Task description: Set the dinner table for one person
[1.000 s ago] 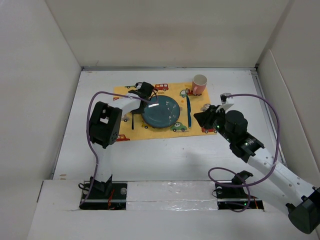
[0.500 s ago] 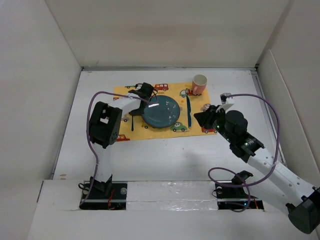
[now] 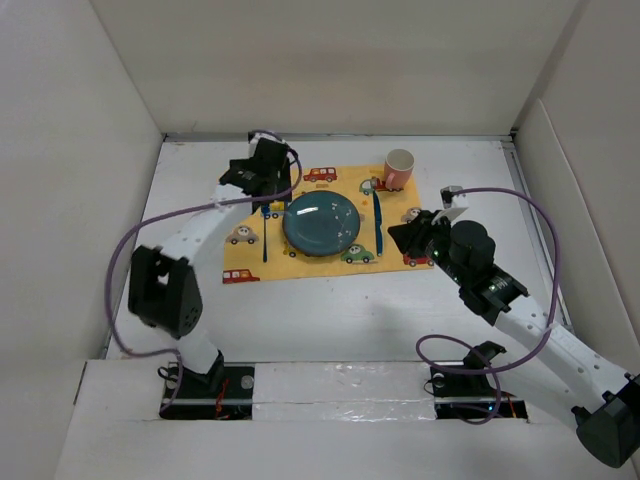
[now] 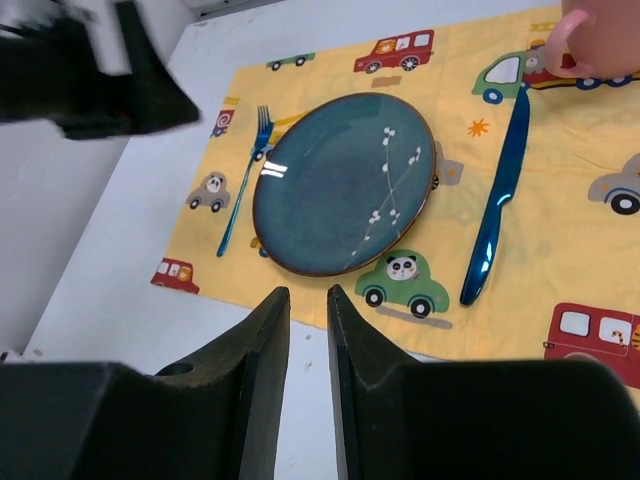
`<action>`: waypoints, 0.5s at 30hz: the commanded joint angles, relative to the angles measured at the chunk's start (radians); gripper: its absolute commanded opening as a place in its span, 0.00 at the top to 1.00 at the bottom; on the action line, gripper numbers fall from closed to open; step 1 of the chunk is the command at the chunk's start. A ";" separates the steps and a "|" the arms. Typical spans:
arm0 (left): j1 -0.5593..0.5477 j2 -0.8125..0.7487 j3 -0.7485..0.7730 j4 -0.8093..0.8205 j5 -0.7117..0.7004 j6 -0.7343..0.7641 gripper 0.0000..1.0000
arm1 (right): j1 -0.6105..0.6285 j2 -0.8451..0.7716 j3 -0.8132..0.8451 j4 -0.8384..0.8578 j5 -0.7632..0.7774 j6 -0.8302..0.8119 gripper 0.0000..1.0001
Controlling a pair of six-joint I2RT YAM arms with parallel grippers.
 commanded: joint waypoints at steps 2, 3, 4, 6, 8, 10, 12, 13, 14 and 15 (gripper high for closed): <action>0.002 -0.415 -0.128 0.194 0.140 -0.072 0.17 | -0.005 -0.028 0.009 0.008 0.074 -0.006 0.73; 0.002 -0.480 -0.167 0.221 0.177 -0.087 0.14 | -0.005 -0.043 0.001 0.005 0.092 -0.001 0.73; 0.002 -0.603 -0.204 0.275 0.194 -0.095 0.07 | -0.005 -0.068 -0.009 0.008 0.132 0.010 0.72; 0.002 -0.718 -0.327 0.313 0.217 -0.115 0.02 | -0.005 -0.153 -0.043 0.019 0.185 0.014 0.72; 0.002 -0.879 -0.422 0.323 0.206 -0.135 0.01 | -0.005 -0.262 -0.060 0.013 0.227 0.017 0.72; 0.002 -1.036 -0.477 0.287 0.145 -0.178 0.01 | -0.005 -0.337 -0.066 -0.032 0.308 0.021 0.68; 0.002 -1.183 -0.553 0.245 0.082 -0.195 0.01 | -0.005 -0.455 -0.052 -0.081 0.388 0.024 0.63; 0.002 -1.232 -0.576 0.235 0.061 -0.206 0.01 | -0.005 -0.489 -0.033 -0.118 0.409 0.024 0.61; 0.002 -1.271 -0.608 0.220 0.039 -0.213 0.01 | -0.005 -0.526 -0.022 -0.138 0.429 0.024 0.59; 0.002 -1.341 -0.619 0.196 0.008 -0.221 0.01 | -0.005 -0.595 -0.013 -0.155 0.446 0.021 0.57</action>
